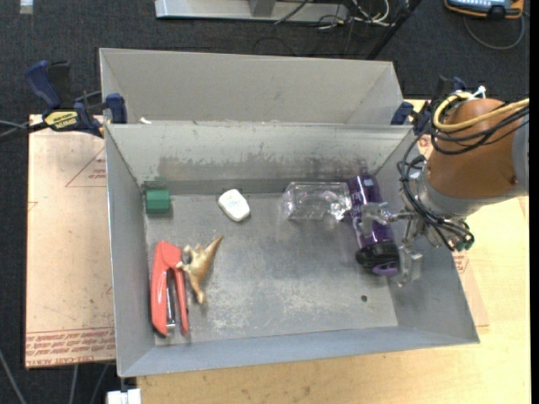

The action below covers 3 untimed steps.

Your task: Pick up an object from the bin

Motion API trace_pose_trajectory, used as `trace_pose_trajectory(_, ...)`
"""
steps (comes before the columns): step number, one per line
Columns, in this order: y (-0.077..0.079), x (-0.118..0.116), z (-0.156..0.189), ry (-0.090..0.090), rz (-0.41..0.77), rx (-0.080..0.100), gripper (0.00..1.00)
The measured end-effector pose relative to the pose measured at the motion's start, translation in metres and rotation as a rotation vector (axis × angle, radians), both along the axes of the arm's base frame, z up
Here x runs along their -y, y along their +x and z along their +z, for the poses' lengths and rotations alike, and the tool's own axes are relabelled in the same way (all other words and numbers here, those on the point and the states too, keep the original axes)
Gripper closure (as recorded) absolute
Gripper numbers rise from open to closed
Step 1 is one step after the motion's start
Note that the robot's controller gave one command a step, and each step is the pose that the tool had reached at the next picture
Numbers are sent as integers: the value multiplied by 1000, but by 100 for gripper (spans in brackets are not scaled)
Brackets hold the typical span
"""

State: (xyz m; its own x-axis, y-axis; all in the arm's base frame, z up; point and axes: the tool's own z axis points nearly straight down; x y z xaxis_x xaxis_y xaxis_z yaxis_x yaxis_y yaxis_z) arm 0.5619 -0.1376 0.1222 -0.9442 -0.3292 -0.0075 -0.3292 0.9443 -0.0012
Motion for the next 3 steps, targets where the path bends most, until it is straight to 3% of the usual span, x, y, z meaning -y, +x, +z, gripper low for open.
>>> trace_pose_trajectory(1,26,-1,-32,10,358,-16,0)
trace_pose_trajectory(2,38,-2,-52,29,576,-2,100)
trace_pose_trajectory(3,38,-2,-52,29,576,-2,100)
